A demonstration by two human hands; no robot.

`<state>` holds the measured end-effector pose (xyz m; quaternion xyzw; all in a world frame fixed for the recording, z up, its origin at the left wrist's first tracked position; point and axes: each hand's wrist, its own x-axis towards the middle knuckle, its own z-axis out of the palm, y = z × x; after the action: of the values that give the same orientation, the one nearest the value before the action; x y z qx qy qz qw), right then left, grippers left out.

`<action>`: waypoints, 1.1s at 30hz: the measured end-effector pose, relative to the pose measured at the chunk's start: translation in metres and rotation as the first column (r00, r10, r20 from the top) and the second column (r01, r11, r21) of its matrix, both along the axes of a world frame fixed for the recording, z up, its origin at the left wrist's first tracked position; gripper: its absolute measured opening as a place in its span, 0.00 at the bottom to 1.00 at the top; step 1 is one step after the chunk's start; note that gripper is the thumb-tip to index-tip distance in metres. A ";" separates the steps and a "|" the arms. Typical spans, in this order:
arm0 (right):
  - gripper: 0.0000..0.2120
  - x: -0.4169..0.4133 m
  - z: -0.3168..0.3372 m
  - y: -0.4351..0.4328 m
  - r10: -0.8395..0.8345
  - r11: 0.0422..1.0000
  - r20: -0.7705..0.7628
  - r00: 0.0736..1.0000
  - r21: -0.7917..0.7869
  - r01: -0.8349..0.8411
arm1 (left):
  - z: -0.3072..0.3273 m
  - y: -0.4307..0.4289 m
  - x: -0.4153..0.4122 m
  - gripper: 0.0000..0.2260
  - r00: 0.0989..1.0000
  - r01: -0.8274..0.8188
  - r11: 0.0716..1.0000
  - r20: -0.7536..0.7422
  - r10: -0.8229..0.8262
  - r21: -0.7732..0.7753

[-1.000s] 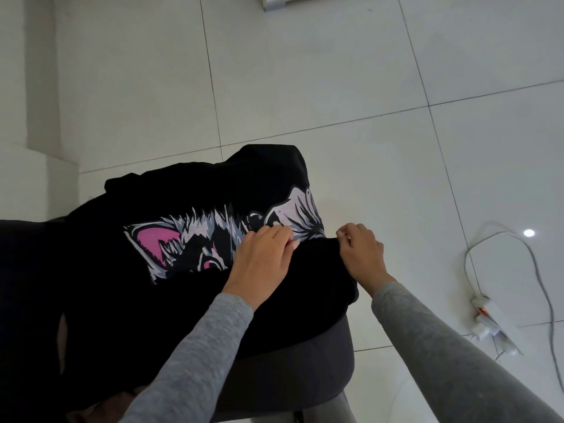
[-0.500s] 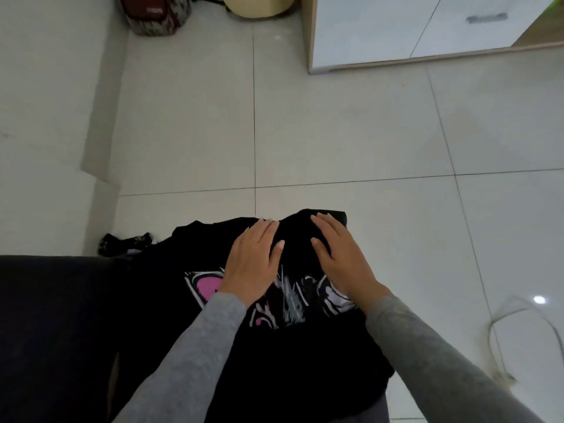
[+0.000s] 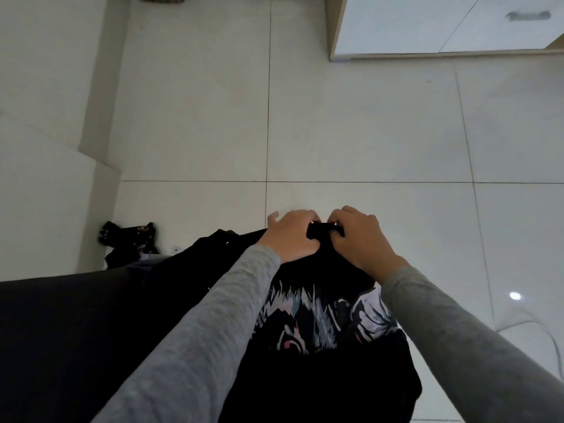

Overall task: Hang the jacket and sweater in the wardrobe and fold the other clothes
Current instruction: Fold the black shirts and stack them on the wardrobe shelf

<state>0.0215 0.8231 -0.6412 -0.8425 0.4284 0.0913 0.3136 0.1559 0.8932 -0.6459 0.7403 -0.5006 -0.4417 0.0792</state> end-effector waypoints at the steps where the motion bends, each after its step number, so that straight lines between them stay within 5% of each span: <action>1: 0.07 -0.002 0.000 -0.001 0.018 0.999 -0.012 1.000 -0.042 -0.019 | 0.001 0.002 0.004 0.12 1.000 0.003 0.999 0.009 -0.003 -0.052; 3: 0.06 -0.010 0.000 -0.001 0.037 0.994 -0.050 0.998 -0.100 -0.042 | 0.004 0.008 0.014 0.05 0.993 0.094 0.990 0.081 -0.086 -0.108; 7: 0.02 -0.031 0.001 0.008 -0.062 0.994 -0.012 0.998 -0.087 0.061 | 0.010 0.025 0.045 0.12 0.874 0.348 0.936 0.381 -0.303 -0.056; 11: 0.09 -0.048 -0.002 0.015 -0.175 0.981 -0.036 0.984 -0.087 0.172 | 0.017 0.045 0.078 0.14 0.794 0.333 0.943 0.539 -0.280 -0.001; 16: 0.09 -0.065 -0.015 0.020 -0.325 0.939 -0.018 0.946 -0.124 0.320 | 0.027 0.064 0.098 0.09 0.763 0.270 0.944 0.556 -0.331 0.192; 20: 0.08 -0.073 -0.017 0.015 -0.427 0.899 0.077 0.901 -0.076 0.432 | 0.027 0.076 0.105 0.11 0.701 0.227 0.963 0.662 -0.265 0.144; 23: 0.09 -0.076 -0.013 0.012 -0.482 0.871 0.148 0.864 -0.026 0.491 | 0.026 0.086 0.112 0.10 0.855 0.121 0.988 0.516 -0.057 -0.092; 25: 0.13 -0.078 -0.012 0.012 -0.477 0.874 0.185 0.859 -0.002 0.486 | 0.032 0.092 0.114 0.11 0.970 -0.054 0.972 0.220 0.105 -0.229; 27: 0.13 -0.081 -0.011 0.013 -0.489 0.872 0.245 0.837 0.104 0.479 | 0.043 0.094 0.109 0.09 0.975 -0.221 0.957 -0.008 0.224 -0.186; 30: 0.11 -0.086 -0.006 0.020 -0.536 0.842 0.297 0.790 0.249 0.478 | 0.050 0.096 0.103 0.09 0.973 -0.184 0.964 0.103 0.206 -0.189; 33: 0.03 -0.089 -0.004 0.028 -0.545 0.839 0.304 0.782 0.189 0.511 | 0.054 0.103 0.099 0.11 0.951 -0.129 0.953 0.239 0.197 -0.273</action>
<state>-0.0674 0.8509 -0.6447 -0.6752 0.5803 -0.1290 0.4367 0.2549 0.9963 -0.5924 0.8153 -0.4957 -0.2632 0.1427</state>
